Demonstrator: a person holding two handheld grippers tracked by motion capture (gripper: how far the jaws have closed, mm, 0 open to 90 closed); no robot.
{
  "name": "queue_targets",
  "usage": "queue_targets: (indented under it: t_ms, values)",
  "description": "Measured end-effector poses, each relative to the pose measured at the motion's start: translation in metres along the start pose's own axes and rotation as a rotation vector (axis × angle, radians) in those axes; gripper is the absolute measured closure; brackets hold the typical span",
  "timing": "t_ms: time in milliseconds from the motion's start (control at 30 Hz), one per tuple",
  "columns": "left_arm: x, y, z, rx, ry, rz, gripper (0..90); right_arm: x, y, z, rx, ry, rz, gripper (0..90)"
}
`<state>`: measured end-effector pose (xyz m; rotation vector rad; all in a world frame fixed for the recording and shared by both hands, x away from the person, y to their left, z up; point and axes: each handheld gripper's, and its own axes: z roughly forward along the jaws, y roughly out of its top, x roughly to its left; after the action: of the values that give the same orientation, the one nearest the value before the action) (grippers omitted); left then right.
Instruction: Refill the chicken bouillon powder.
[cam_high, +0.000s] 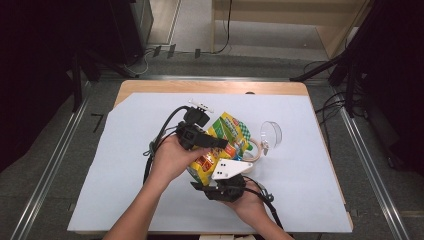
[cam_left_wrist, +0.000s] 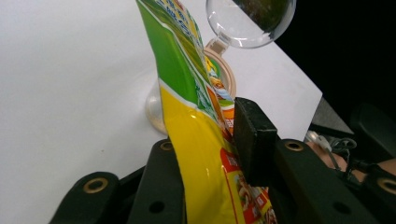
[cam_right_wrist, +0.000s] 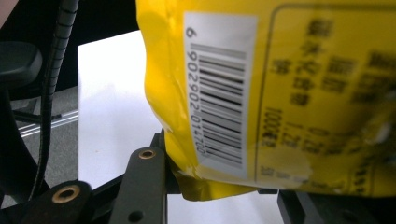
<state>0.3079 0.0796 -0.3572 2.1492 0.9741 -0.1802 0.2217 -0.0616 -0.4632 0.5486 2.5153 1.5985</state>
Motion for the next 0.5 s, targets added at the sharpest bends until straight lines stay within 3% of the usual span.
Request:
queue_targets:
  t_ms: [333, 500]
  values:
    - [-0.0049, -0.0015, 0.0056, 0.009, 0.030, 0.021, 79.5, -0.0008, -0.0032, 0.0030, 0.015, 0.018, 0.020, 64.8]
    - [-0.0074, -0.0013, 0.0074, 0.013, 0.027, 0.041, 82.1, -0.0009, -0.0050, 0.0054, 0.031, 0.044, 0.047, 59.2]
